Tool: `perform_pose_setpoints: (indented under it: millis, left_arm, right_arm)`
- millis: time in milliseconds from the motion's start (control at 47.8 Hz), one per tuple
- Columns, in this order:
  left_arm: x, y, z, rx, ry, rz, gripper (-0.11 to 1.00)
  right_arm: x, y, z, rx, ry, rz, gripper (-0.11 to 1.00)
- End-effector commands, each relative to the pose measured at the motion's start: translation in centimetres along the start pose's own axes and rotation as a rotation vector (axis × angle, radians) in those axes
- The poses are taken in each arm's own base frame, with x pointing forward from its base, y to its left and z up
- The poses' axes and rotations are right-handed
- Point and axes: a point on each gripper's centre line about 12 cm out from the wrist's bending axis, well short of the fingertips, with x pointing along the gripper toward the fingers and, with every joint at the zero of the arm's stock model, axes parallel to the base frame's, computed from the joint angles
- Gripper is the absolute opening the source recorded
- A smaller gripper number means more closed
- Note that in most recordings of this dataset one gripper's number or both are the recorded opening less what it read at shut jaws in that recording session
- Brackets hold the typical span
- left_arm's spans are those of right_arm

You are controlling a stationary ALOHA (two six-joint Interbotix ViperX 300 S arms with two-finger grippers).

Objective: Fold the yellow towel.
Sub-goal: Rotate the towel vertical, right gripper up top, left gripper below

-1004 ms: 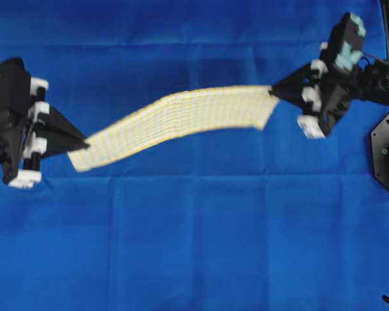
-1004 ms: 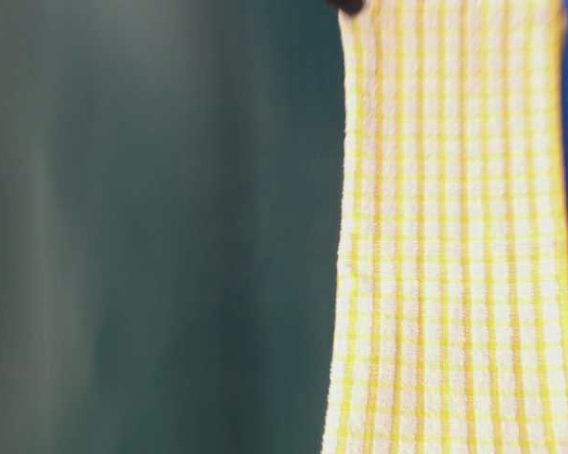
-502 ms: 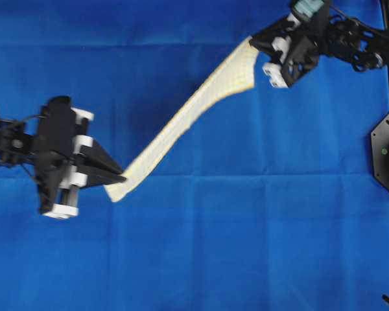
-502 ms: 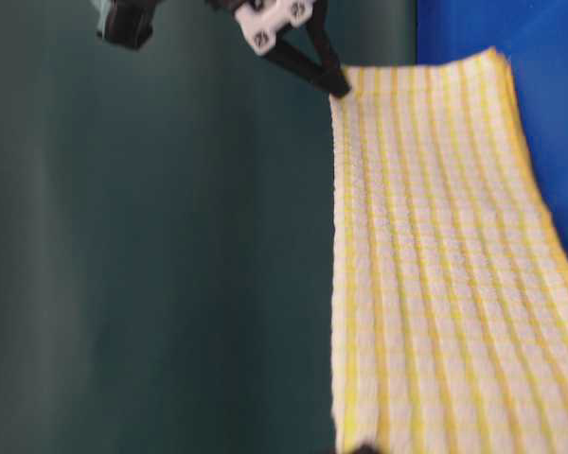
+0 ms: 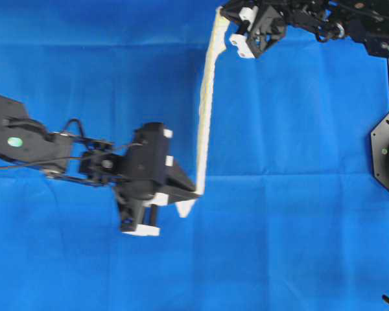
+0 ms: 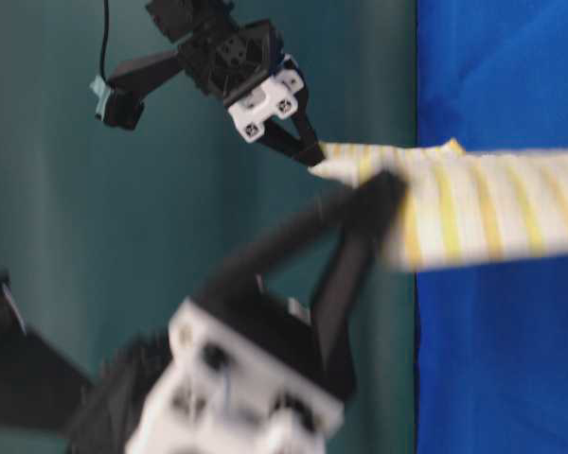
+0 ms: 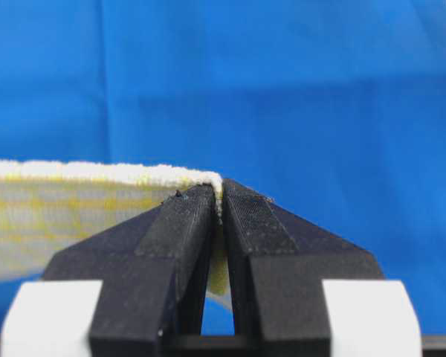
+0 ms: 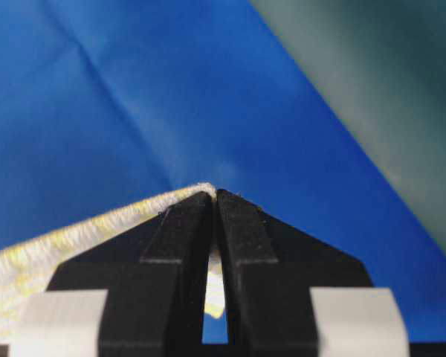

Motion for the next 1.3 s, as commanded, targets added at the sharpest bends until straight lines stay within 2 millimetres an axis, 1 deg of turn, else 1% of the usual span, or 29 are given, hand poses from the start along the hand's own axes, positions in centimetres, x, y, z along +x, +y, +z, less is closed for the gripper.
perform_pose_setpoints:
  millis: [0, 146, 251, 460, 627, 753, 920, 1024, 1129, 1275]
  left_arm:
    - [0.8, -0.8, 3.0, 0.024, -0.073, -0.016, 0.03]
    - [2.4, -1.0, 4.3, 0.035, -0.093, -0.018, 0.03]
    - [3.2, -1.0, 4.5, 0.044, -0.094, -0.017, 0.03]
    - [3.5, -0.9, 4.8, 0.048, -0.103, -0.016, 0.03]
    - [4.0, -1.0, 5.1, 0.051, -0.137, -0.018, 0.03]
    - [5.0, -0.7, 5.3, 0.051, -0.179, -0.012, 0.03]
    - [6.6, 0.0, 4.4, 0.062, -0.184, 0.002, 0.03]
    - [7.3, 0.0, 3.4, 0.065, -0.171, 0.002, 0.03]
    - [7.4, -0.3, 2.2, 0.069, -0.15, -0.003, 0.03]
    - [7.0, -0.9, 0.5, 0.058, -0.149, -0.016, 0.03]
  right_arm:
    - [-0.1, -0.6, 2.0, 0.006, -0.054, -0.011, 0.02]
    - [0.0, -0.6, 2.0, 0.005, -0.052, -0.012, 0.02]
    - [-0.1, -0.6, 1.9, 0.004, -0.047, -0.011, 0.02]
    - [-0.2, -0.6, 1.9, 0.003, -0.043, -0.012, 0.02]
    - [-1.5, -1.0, 1.6, -0.001, -0.043, -0.02, 0.02]
    - [-3.0, -1.6, 1.1, 0.003, -0.046, -0.031, 0.02]
    - [-4.2, -2.1, 0.0, 0.007, -0.033, -0.041, 0.02]
    - [-4.2, -2.2, -0.5, 0.008, -0.01, -0.042, 0.02]
    - [-3.6, -2.1, -0.8, 0.006, 0.007, -0.04, 0.02]
    - [-1.8, -1.2, -1.2, -0.007, 0.042, -0.024, 0.02]
